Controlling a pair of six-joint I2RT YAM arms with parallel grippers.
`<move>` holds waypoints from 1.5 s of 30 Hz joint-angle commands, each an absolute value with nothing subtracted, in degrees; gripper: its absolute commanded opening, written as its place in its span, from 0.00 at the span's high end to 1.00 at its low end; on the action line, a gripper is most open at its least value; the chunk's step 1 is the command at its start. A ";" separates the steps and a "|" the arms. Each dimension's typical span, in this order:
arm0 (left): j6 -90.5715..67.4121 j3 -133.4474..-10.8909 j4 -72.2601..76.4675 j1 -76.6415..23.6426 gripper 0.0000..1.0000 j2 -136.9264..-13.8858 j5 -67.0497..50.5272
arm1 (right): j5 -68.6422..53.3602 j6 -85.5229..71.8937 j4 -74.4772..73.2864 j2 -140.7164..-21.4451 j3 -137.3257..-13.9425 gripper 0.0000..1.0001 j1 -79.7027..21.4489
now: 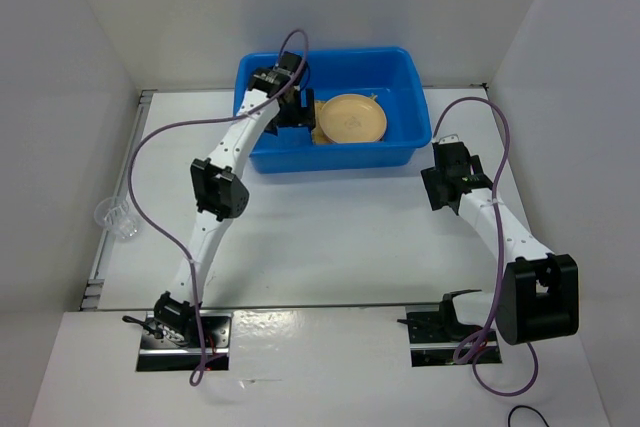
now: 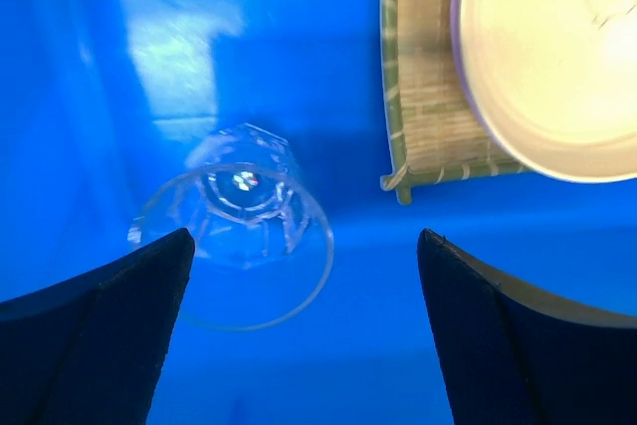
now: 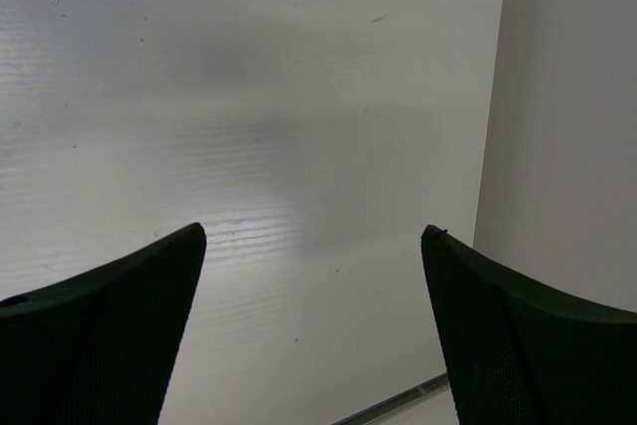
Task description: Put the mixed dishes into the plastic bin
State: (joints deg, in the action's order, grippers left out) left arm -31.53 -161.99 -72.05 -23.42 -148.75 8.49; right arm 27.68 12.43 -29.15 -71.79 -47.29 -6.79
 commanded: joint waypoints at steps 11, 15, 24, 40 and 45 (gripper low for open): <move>-42.15 -144.90 -74.44 -15.13 0.01 -116.57 47.07 | 29.00 10.72 -26.46 -71.72 -47.20 0.07 -7.29; -50.70 -117.90 -74.44 -7.58 0.01 -106.89 53.44 | 29.00 10.72 -26.46 -72.33 -47.20 0.07 -7.29; -54.32 -93.08 -72.77 9.84 0.01 -104.76 47.64 | 29.00 10.72 -26.98 -75.40 -47.20 0.07 -7.29; -36.39 -81.74 -51.86 19.25 0.00 -108.80 35.33 | 29.00 10.72 -26.98 -75.94 -47.20 0.07 -7.29; -35.68 -81.13 -49.76 19.25 0.05 -110.04 31.04 | 29.00 10.72 -26.98 -75.94 -47.20 0.07 -7.29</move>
State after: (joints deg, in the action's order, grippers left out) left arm -37.50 -81.73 -52.45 19.05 -109.51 34.15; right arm 27.83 11.79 -29.10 -75.81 -47.29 -6.79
